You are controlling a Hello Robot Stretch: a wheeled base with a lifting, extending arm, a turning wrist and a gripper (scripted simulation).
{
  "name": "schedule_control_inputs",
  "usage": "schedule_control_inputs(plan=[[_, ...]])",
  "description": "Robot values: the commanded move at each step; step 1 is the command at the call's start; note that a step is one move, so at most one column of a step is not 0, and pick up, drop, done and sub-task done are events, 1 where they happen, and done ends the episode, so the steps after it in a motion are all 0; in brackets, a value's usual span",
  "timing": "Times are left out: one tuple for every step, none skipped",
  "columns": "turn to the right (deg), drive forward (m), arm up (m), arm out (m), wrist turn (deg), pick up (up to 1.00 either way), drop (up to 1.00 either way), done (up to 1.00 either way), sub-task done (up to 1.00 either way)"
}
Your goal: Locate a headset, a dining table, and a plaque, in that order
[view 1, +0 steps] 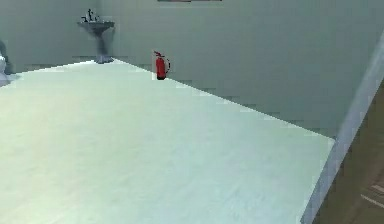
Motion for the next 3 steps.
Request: schedule_control_inputs(plan=[[-42.0, 0.0, 0.0, 0.0, 0.0, 0.0, 0.0, 0.0, 0.0], [0.0, 0.3, 0.0, 0.0, 0.0, 0.0, 0.0, 0.0, 0.0], [-15.0, 0.0, 0.0, 0.0, 0.0, 0.0, 0.0, 0.0, 0.0]])
